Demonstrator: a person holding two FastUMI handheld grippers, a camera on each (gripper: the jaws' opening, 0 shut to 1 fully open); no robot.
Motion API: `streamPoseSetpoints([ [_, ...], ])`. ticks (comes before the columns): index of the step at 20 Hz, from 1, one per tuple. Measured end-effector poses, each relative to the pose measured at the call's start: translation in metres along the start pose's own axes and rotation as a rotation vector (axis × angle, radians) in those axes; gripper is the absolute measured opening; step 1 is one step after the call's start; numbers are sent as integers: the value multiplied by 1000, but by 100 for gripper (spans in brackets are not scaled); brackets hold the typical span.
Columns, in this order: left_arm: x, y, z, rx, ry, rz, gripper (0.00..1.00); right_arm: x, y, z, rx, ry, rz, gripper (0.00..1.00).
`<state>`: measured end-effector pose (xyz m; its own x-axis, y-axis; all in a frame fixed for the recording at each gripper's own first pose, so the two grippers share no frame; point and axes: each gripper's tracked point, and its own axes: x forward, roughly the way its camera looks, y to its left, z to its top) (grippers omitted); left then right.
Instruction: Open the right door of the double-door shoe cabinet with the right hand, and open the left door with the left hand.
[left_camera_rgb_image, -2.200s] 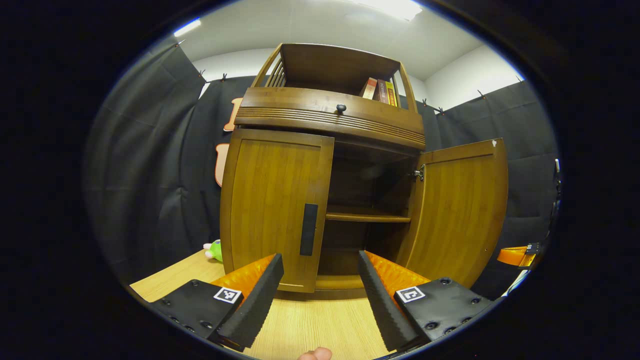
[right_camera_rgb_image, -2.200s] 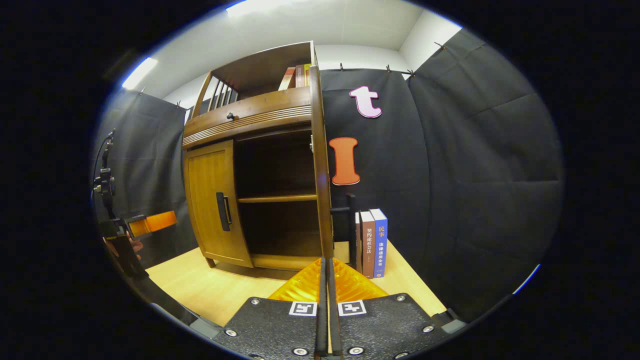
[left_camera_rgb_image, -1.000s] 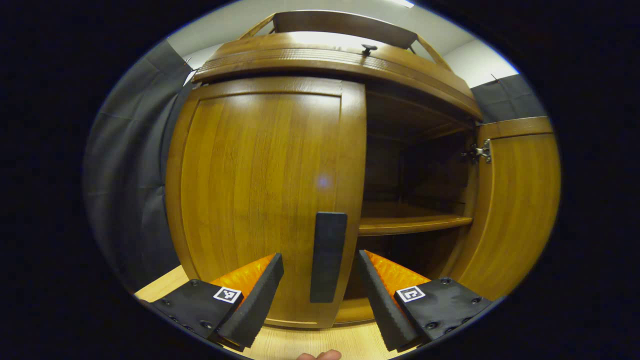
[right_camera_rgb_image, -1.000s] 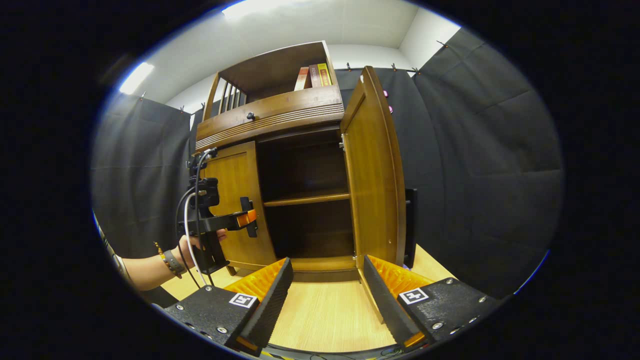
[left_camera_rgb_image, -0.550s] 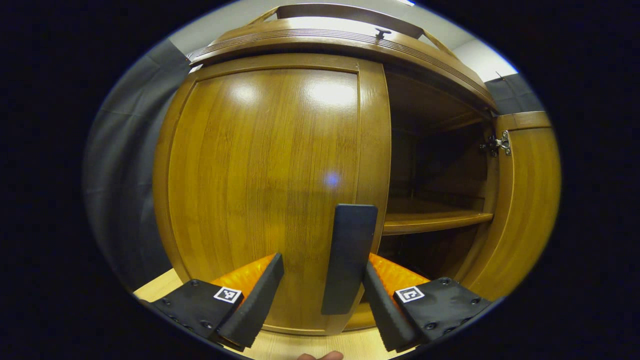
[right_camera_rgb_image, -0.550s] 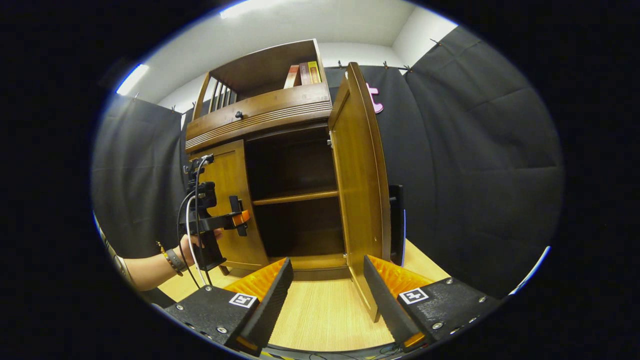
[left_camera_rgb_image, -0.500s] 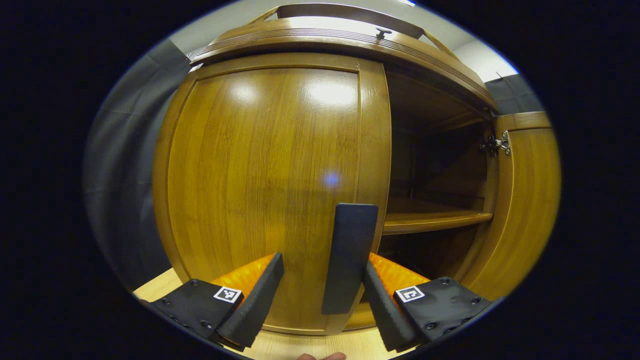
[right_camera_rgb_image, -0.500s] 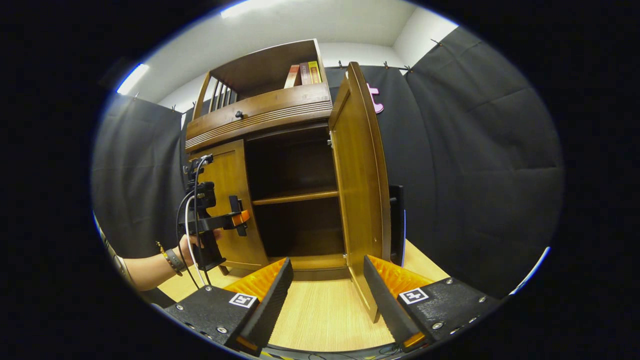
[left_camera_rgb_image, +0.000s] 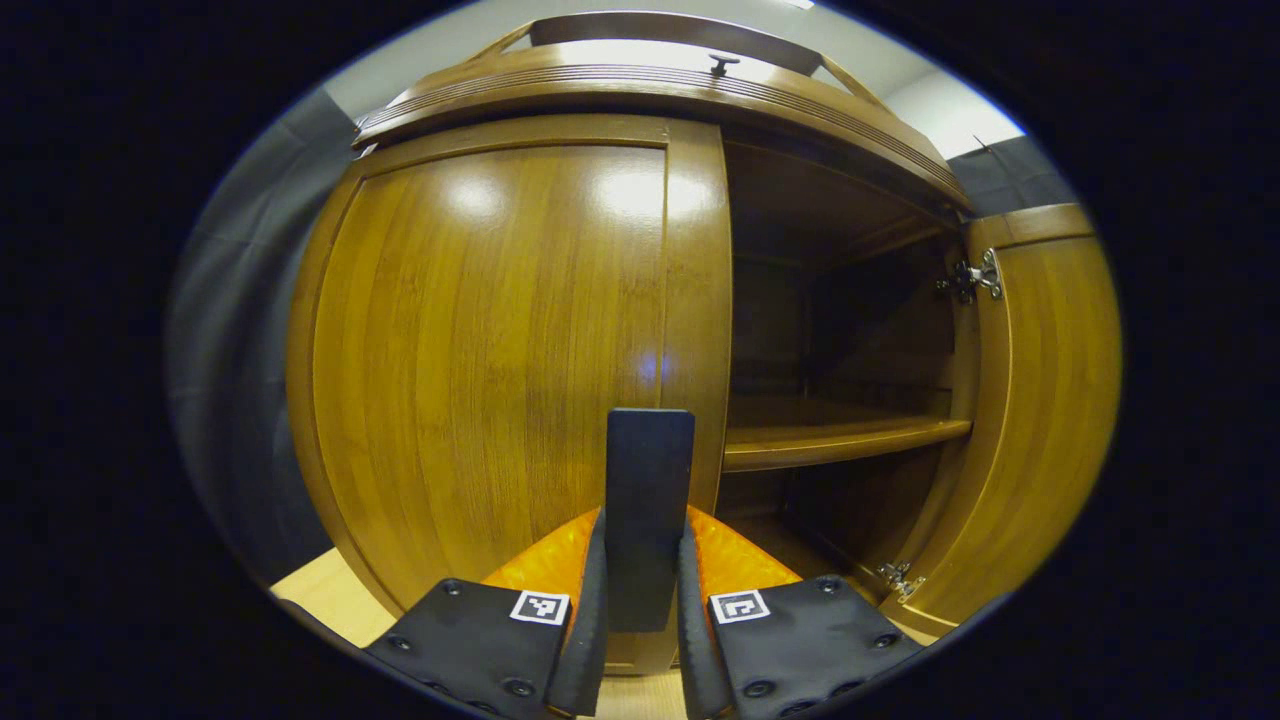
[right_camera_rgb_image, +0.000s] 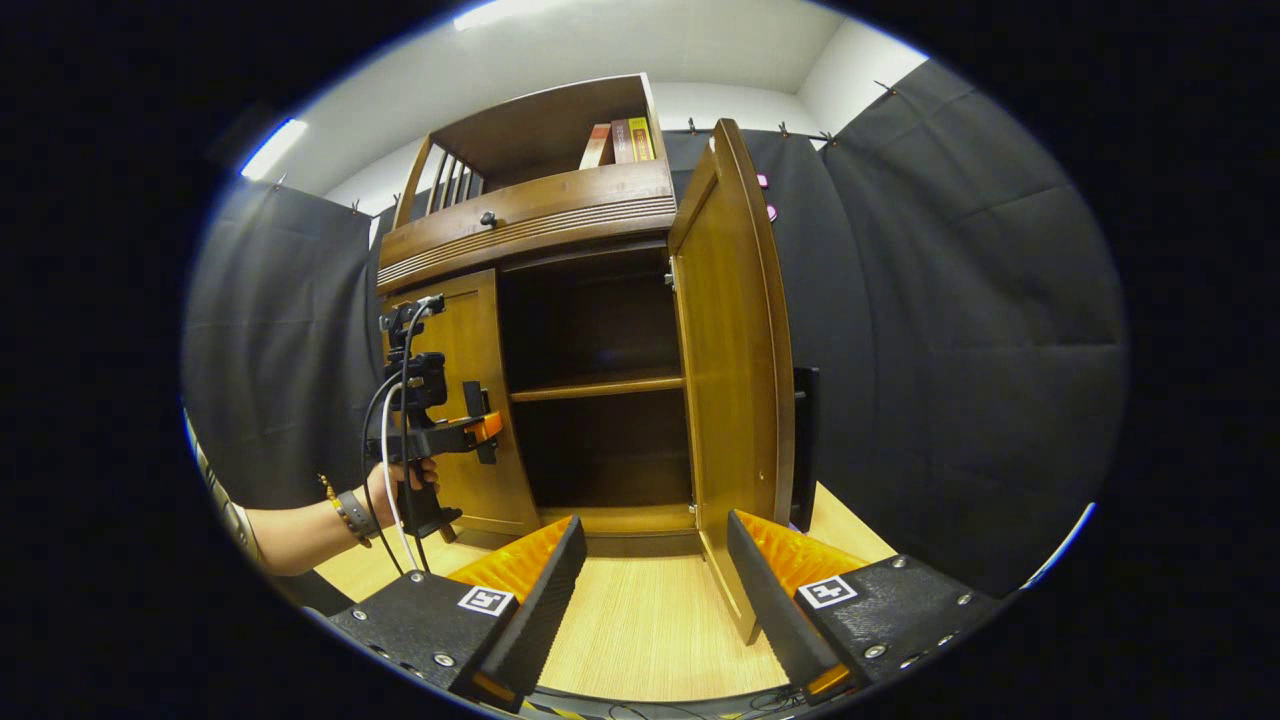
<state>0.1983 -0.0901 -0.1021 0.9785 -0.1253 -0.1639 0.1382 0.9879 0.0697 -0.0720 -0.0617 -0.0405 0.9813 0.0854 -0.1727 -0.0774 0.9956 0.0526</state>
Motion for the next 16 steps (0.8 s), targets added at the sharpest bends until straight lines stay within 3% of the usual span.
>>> streamPoseSetpoints([
  [1, -1, 2, -3, 8, 7, 6, 35, 0, 1, -2, -5, 5, 1, 99],
  [2, -1, 3, -2, 10, 10, 9, 35, -1, 3, -4, -9, 12, 4, 88],
  [11, -60, 11, 1, -2, 24, 2, 34, -7, 17, -6, -38, 7, 15, 88],
  [12, -70, 13, 2, -2, 21, 7, 34, -6, 19, -8, -35, 12, 23, 99],
  [16, -109, 30, 2, -6, 24, 22, 34, 3, 32, -9, -29, 15, 67, 99],
])
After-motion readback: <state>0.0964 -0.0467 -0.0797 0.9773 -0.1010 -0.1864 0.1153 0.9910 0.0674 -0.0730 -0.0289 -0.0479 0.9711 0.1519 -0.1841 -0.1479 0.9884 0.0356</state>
